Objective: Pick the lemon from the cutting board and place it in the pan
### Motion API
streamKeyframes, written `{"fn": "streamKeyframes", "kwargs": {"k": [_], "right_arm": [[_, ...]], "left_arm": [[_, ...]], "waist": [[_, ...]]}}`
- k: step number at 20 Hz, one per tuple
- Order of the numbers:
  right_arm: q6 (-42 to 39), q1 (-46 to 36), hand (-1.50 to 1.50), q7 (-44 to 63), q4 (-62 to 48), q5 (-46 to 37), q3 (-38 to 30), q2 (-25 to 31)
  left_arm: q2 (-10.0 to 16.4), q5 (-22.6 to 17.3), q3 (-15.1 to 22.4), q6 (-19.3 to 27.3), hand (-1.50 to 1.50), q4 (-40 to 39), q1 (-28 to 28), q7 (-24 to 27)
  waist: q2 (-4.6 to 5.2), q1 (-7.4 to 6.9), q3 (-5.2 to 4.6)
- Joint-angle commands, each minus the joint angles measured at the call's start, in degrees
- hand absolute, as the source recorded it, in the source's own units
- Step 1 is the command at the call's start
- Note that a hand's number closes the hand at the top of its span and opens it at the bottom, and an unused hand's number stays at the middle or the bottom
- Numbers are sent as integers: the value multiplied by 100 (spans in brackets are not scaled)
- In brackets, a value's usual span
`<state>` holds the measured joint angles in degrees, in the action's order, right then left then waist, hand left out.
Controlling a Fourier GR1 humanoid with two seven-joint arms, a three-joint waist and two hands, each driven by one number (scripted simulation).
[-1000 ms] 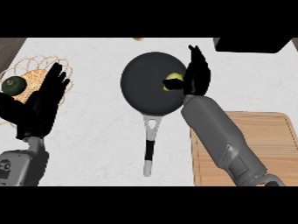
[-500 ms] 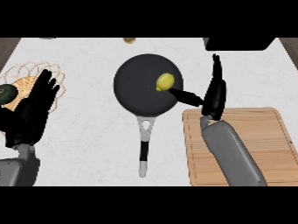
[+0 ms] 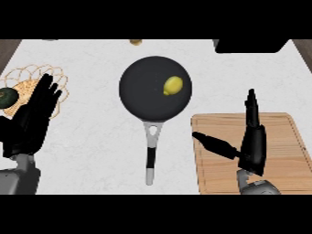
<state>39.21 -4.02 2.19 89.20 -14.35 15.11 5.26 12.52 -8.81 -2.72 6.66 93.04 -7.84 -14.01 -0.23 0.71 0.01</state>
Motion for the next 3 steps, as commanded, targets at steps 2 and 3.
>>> {"fn": "streamKeyframes", "kwargs": {"k": [2, 3], "right_arm": [[-109, 567, -150, -237, 309, -127, -54, -48], [-141, 847, -150, -482, 429, -73, 16, -15]], "left_arm": [[-319, 315, 107, 104, 0, -63, 38, 179], [-78, 61, -185, -228, 0, -299, -38, 281]], "waist": [[20, -58, -1], [20, -52, -1]]}}
